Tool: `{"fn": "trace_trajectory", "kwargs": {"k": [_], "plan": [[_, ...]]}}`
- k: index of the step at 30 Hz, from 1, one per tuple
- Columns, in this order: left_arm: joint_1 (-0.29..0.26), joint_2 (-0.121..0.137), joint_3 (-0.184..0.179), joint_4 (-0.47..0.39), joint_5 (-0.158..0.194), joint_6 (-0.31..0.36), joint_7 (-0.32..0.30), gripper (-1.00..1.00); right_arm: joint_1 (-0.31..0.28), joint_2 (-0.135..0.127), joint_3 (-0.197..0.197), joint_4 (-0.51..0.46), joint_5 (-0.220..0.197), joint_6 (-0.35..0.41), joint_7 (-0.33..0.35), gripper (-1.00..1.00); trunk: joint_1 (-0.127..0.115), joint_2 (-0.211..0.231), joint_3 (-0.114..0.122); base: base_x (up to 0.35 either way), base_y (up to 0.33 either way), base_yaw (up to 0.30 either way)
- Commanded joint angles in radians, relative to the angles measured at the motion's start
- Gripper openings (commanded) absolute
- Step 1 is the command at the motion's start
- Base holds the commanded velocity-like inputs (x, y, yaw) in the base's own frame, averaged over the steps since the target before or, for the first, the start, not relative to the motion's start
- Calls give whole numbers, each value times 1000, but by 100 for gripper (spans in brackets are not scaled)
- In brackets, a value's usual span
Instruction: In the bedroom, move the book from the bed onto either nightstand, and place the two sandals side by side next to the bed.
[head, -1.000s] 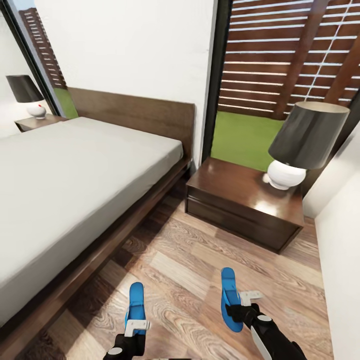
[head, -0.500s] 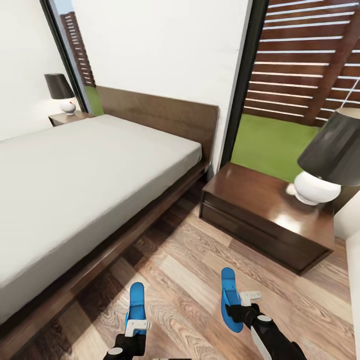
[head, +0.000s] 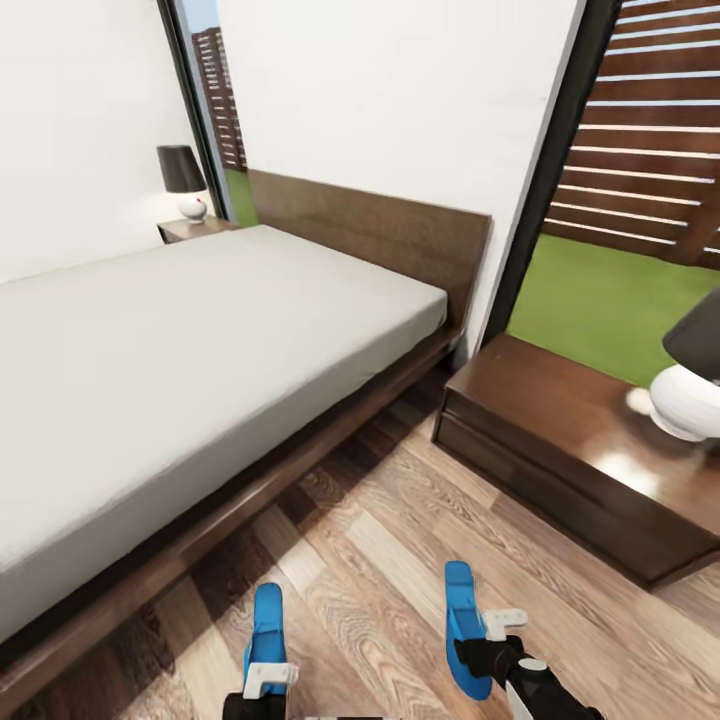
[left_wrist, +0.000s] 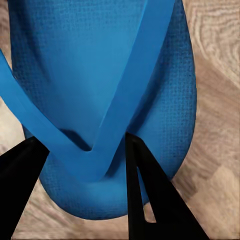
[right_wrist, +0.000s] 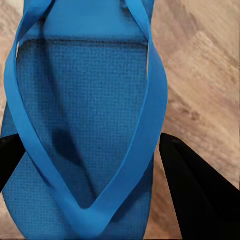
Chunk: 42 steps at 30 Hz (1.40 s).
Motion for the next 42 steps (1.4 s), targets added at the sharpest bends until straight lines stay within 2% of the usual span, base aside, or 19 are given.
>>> {"fn": "trace_trajectory", "kwargs": {"k": [1, 3, 9, 17, 42], "plan": [[-1, 0, -10, 11, 8, -5, 7, -100, 0, -1, 1, 13, 2, -1, 1, -100, 0, 0, -1, 0, 0, 272], [-1, 1, -10, 41, 11, -18, 7, -100, 0, -1, 1, 78, 1, -24, 1, -100, 0, 0, -1, 0, 0, 272], [-1, 2, -11, 49, 55, -26, 6, -100, 0, 0, 1, 96, 1, -31, 1, -100, 0, 0, -1, 0, 0, 273], [-1, 2, -10, 49, 62, -57, 6, -100, 0, -1, 0, 98, -1, -72, 2, -100, 0, 0, -1, 0, 0, 273], [-1, 2, -10, 49, 75, -58, 6, -100, 0, -1, 4, 99, 5, -77, 1, -100, 0, 0, -1, 0, 0, 272]]}}
